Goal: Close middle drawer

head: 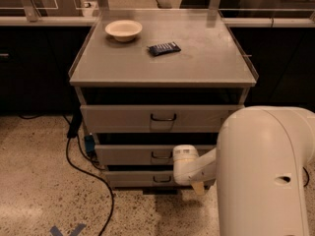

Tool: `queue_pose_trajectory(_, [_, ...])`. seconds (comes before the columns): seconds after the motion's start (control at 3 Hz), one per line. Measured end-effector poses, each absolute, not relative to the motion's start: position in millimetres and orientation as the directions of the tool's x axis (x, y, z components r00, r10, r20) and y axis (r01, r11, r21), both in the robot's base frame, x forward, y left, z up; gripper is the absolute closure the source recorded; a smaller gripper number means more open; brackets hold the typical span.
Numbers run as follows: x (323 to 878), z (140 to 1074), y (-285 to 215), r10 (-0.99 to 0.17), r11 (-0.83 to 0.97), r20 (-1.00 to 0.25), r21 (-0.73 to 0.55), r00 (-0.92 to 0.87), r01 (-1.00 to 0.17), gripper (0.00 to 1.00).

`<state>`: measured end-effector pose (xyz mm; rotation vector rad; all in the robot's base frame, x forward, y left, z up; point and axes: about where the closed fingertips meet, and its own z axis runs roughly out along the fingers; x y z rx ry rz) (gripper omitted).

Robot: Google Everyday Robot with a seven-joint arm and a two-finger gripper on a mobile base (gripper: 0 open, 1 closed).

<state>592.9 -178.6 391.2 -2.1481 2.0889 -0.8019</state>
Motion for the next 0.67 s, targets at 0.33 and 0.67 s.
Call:
queue_pose_trajectory(0.33, [593,391,-179,-0.943,-0.092,0.331,-0.375,-0.04,-0.922,0.0])
queue_pose_trajectory(0.67, [580,392,-185,-0.954,-0.069,0.297,-0.361,-0.044,-0.93,0.0])
